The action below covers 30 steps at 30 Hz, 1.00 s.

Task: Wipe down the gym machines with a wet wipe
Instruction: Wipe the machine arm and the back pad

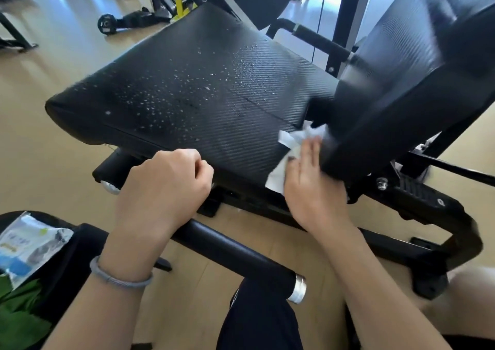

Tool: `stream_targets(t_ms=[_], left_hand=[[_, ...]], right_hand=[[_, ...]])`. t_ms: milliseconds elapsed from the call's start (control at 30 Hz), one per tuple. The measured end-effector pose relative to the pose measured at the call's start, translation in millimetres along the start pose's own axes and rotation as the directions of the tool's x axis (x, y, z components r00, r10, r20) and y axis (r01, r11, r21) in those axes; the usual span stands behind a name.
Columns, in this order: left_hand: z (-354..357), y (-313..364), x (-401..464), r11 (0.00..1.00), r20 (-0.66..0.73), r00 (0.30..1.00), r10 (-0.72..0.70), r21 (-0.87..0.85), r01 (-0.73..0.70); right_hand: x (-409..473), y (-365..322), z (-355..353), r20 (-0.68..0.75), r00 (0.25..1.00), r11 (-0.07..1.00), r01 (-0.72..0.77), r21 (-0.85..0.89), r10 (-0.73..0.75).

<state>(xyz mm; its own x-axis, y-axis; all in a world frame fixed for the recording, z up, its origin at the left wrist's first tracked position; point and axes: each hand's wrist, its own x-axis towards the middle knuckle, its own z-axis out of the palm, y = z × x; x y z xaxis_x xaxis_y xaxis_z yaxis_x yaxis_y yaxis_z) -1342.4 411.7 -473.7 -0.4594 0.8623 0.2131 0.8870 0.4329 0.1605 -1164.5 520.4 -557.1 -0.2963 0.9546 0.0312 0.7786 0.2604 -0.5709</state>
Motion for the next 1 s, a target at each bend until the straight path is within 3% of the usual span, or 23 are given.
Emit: stream_targets(t_ms=[100, 167, 233, 333, 433, 600, 867, 933, 1000], left_hand=[[1.0, 0.7, 0.2, 1.0, -0.015, 1.0, 0.006, 0.017, -0.006], [1.3, 0.7, 0.0, 1.0, -0.021, 1.0, 0.001, 0.018, 0.0], [1.6, 1.2, -0.4, 1.0, -0.028, 1.0, -0.002, 0.021, 0.002], [1.0, 2.7, 0.1, 1.0, -0.026, 1.0, -0.006, 0.017, 0.006], [-0.3, 2.7, 0.0, 1.0, -0.016, 1.0, -0.002, 0.022, 0.003], [0.3, 2.7, 1.7, 1.0, -0.012, 1.0, -0.02, -0.004, 0.02], [-0.2, 4.5, 1.8, 0.998, -0.021, 0.998, -0.054, -0.02, 0.053], [0.4, 3.9, 1.7, 0.998, -0.03, 0.998, -0.052, -0.021, 0.051], [1.3, 3.1, 1.8, 0.999, -0.044, 0.998, -0.036, -0.023, 0.035]], right_hand=[[-9.0, 12.0, 0.3, -0.102, 0.993, 0.998, -0.054, -0.024, 0.051], [-4.2, -1.3, -0.9, -0.04, 0.998, 0.999, -0.05, -0.009, 0.049], [8.3, -25.2, 1.8, 0.023, 0.995, 0.995, 0.094, -0.037, -0.093], [39.1, -68.2, 11.9, 0.136, 0.924, 0.922, 0.373, -0.107, -0.358], [43.7, -74.9, 10.8, 0.201, 0.861, 0.859, 0.496, -0.126, -0.467], [0.0, -37.5, 6.5, 0.192, 0.868, 0.851, 0.491, -0.186, -0.458], [111.4, -118.5, 17.2, 0.209, 0.889, 0.892, 0.437, -0.116, -0.408], [94.8, -112.8, 15.2, 0.215, 0.867, 0.869, 0.48, -0.119, -0.45], [58.4, -97.9, 15.1, 0.225, 0.791, 0.788, 0.603, -0.128, -0.569]])
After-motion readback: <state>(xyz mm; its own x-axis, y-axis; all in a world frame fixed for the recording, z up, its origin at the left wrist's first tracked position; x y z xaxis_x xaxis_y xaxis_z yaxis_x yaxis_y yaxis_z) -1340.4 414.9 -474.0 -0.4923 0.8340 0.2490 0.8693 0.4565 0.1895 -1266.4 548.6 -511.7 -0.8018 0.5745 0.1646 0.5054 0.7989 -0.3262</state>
